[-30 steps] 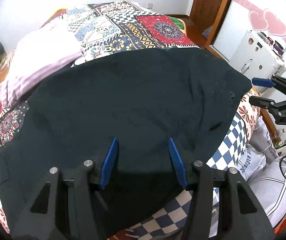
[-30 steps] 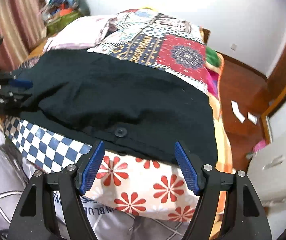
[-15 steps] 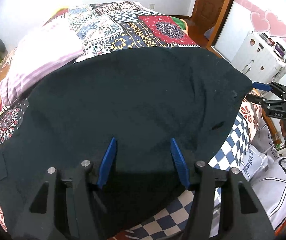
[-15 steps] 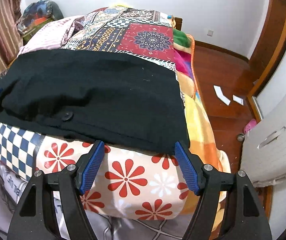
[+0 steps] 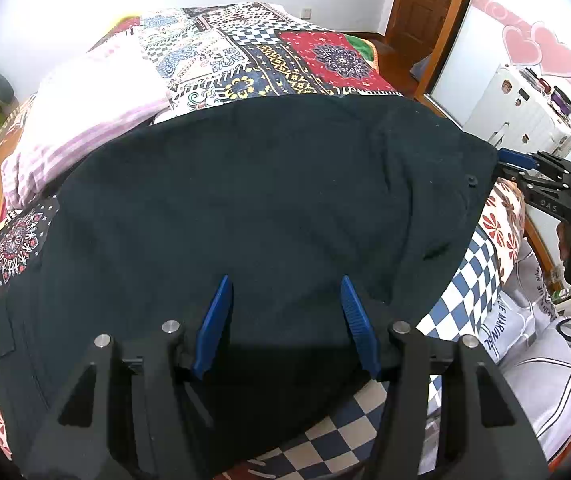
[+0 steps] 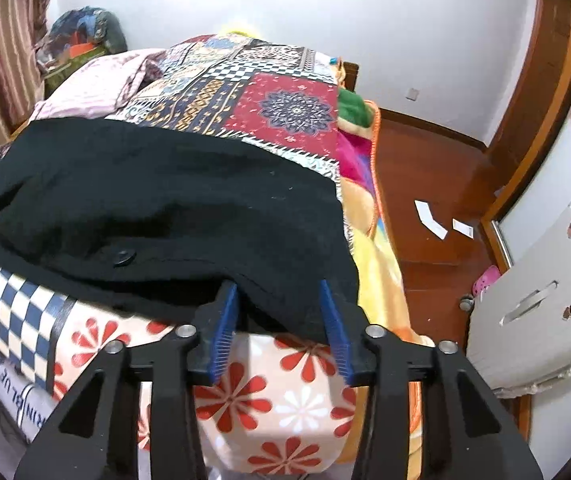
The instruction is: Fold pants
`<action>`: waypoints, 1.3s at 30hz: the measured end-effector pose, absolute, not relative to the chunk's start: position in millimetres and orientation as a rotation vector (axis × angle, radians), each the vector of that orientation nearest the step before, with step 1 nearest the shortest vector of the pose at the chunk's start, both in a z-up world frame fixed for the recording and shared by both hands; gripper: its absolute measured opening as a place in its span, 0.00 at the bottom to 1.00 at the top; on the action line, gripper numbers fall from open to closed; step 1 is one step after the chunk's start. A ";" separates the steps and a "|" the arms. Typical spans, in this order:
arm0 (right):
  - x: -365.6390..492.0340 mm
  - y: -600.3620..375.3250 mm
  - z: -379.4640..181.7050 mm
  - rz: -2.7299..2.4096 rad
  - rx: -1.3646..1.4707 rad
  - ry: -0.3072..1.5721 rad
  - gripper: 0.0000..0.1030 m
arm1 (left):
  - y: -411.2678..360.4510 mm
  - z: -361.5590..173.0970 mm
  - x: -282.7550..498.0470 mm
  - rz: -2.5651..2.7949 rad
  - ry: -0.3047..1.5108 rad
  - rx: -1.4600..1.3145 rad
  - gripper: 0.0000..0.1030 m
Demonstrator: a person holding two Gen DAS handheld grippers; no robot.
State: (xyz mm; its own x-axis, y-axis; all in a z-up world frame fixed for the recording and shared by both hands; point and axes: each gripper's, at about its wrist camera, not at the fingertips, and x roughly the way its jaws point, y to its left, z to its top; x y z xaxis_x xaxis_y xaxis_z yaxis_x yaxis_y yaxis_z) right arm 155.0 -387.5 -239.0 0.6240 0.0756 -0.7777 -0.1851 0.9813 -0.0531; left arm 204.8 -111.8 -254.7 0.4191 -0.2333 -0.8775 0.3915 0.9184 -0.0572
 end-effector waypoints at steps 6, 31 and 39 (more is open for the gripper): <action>157.2 -384.0 -251.9 0.145 -0.177 0.901 0.44 | -111.8 -255.1 206.4 -0.395 1.071 0.164 0.56; 159.4 -413.6 -237.3 0.153 -0.029 0.839 0.08 | -92.6 -253.3 215.1 -0.382 1.097 0.091 0.69; 152.8 -406.1 -247.6 0.153 -0.163 0.932 0.21 | -97.4 -250.1 213.4 -0.382 1.077 0.126 0.69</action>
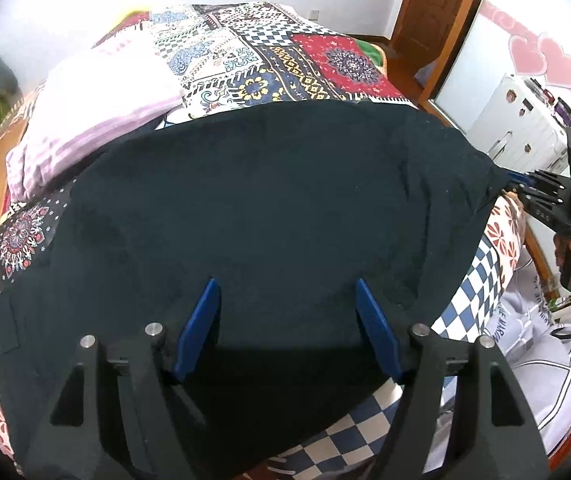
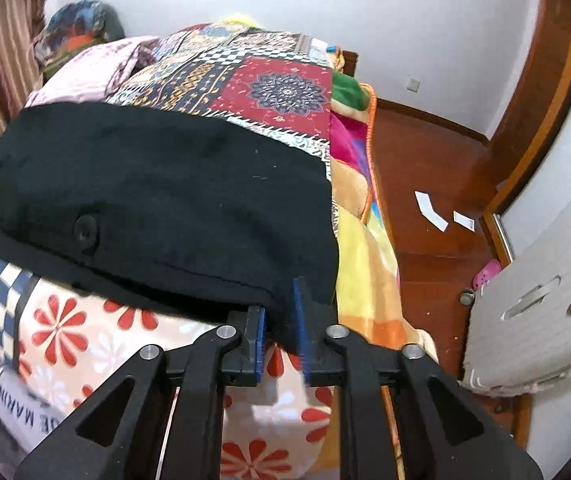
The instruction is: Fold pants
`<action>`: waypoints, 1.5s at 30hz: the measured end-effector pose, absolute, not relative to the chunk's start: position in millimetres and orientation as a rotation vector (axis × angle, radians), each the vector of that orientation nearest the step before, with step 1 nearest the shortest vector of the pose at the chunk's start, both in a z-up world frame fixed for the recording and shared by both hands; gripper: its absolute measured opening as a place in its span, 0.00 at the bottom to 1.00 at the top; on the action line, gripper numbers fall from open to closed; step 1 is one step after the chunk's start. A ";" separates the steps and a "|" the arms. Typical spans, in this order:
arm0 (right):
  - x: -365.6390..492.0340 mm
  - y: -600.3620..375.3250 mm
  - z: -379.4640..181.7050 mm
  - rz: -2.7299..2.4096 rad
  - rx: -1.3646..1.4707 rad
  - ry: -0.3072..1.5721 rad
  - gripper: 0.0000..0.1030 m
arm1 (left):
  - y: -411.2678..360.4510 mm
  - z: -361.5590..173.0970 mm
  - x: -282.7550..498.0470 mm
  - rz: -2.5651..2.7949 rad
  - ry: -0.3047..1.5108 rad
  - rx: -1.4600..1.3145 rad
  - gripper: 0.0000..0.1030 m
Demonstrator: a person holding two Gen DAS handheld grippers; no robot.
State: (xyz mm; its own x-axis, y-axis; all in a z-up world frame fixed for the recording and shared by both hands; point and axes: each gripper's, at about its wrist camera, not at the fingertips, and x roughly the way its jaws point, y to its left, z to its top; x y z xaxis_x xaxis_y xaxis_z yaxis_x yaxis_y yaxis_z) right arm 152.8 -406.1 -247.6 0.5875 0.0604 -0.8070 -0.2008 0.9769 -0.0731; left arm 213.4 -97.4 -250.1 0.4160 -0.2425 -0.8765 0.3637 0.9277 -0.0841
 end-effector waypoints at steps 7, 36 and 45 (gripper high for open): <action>141.2 -419.5 -198.8 0.159 -0.104 0.910 0.54 | -52.6 -210.1 198.8 -0.301 0.928 0.037 0.69; 326.9 -43.1 -210.6 1.059 -0.176 1.132 0.68 | 203.9 -271.8 234.9 0.111 1.084 -0.127 0.56; 314.0 -29.2 -225.3 1.129 -0.223 1.205 0.68 | 204.9 -276.7 230.3 0.046 1.128 -0.202 0.47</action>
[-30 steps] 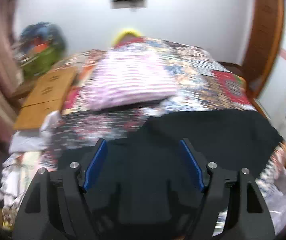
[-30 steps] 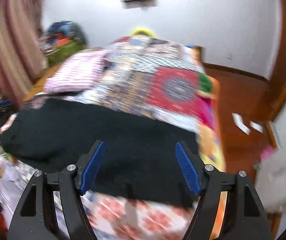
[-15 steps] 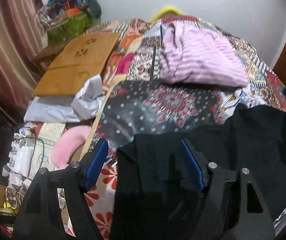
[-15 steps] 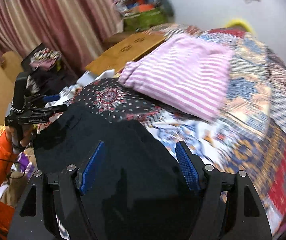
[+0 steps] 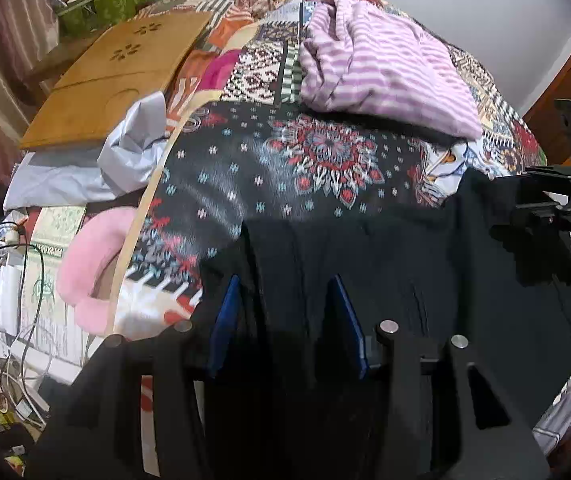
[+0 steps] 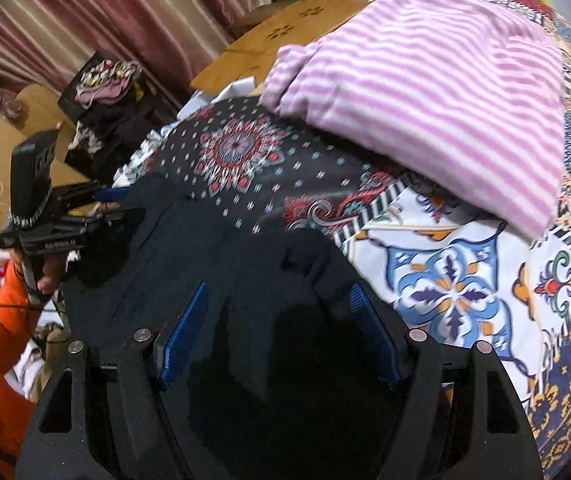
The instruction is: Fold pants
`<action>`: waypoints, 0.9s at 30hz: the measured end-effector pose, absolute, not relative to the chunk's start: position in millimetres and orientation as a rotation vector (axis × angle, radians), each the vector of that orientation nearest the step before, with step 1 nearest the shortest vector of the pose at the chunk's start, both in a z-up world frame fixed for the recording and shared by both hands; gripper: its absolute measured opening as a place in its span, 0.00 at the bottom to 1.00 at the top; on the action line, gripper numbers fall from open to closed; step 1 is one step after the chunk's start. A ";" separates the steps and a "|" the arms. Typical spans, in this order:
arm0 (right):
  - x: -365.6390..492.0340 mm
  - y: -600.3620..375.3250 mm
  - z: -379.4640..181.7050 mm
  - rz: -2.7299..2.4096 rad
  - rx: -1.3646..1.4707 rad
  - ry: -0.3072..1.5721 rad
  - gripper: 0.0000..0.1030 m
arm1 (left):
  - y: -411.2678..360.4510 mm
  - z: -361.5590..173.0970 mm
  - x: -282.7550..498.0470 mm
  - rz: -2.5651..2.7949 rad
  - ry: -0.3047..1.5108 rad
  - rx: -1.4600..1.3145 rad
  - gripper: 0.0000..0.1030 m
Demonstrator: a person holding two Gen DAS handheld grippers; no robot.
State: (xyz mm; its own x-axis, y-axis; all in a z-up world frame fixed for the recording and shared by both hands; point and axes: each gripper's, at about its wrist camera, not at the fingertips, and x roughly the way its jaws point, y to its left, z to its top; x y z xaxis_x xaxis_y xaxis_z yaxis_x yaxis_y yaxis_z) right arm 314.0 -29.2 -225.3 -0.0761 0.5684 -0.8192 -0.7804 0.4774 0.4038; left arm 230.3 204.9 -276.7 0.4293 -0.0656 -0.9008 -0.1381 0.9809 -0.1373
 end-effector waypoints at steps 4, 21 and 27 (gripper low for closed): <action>298.2 -24.8 -229.4 1.173 -0.273 1.220 0.67 | 204.8 -276.3 223.4 0.046 1.150 -0.200 0.47; 338.6 -9.1 -245.3 1.151 -0.032 1.238 0.42 | 204.1 -287.1 251.7 -0.015 1.148 -0.299 0.31; 344.3 -21.3 -232.3 1.109 -0.007 1.149 0.12 | 194.0 -272.6 240.0 0.064 1.072 -0.215 0.24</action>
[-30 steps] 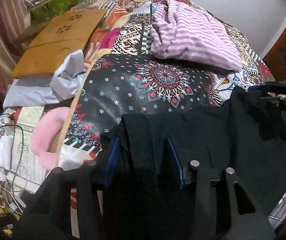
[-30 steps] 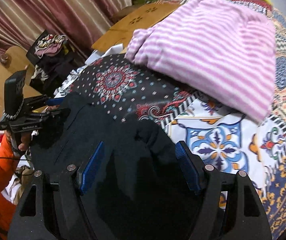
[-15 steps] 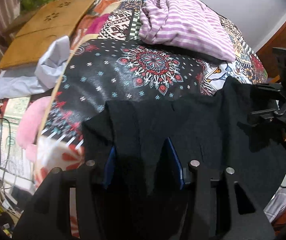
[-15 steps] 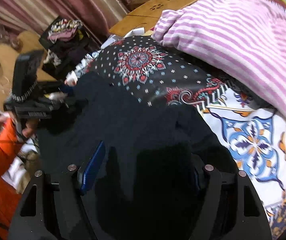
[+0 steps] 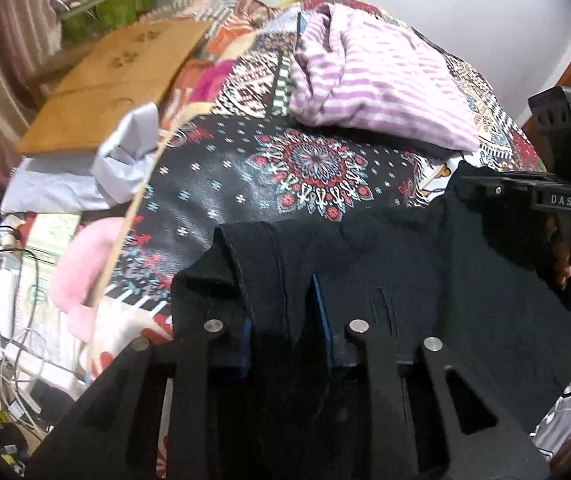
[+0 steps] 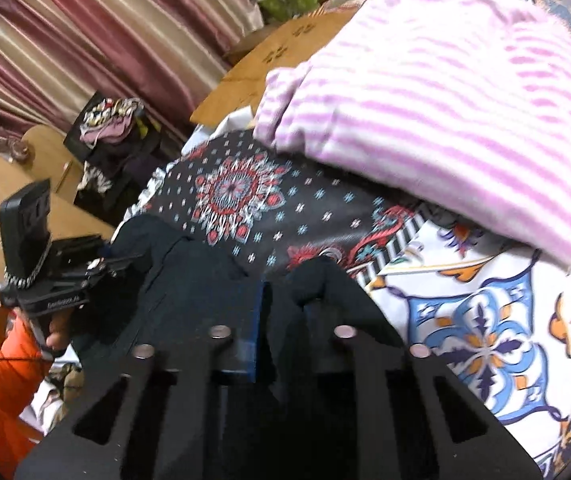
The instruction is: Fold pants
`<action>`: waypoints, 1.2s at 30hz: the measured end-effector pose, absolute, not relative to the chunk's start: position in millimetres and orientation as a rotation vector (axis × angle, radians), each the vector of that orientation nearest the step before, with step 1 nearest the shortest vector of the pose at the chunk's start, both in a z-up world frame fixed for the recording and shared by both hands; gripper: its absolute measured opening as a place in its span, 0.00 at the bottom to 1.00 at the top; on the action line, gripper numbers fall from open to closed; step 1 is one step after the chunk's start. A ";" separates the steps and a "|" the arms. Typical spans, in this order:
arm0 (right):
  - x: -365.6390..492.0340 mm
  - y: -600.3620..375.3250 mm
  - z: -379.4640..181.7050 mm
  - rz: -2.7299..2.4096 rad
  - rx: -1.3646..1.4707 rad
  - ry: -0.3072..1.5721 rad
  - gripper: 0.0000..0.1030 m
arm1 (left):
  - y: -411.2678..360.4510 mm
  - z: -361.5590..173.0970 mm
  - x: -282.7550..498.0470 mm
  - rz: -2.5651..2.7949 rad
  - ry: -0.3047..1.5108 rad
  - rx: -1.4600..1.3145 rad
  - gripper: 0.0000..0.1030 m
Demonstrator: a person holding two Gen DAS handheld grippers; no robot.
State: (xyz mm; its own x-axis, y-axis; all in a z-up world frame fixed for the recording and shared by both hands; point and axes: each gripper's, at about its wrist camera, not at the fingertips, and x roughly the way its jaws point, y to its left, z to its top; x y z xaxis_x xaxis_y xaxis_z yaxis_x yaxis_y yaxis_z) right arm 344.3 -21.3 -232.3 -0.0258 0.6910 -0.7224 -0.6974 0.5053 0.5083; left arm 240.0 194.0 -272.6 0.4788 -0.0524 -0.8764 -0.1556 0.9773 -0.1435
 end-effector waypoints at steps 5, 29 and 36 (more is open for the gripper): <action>339.9 -18.9 -224.4 1.085 -0.028 1.067 0.09 | 207.4 -271.5 234.4 0.112 1.055 -0.254 0.18; 290.1 -10.6 -209.3 1.137 -0.316 0.987 0.25 | 199.7 -219.7 219.6 0.218 0.950 -0.153 0.28; 314.8 -26.2 -248.4 1.009 -0.351 1.110 0.25 | 165.7 -267.3 241.2 0.141 1.088 -0.113 0.28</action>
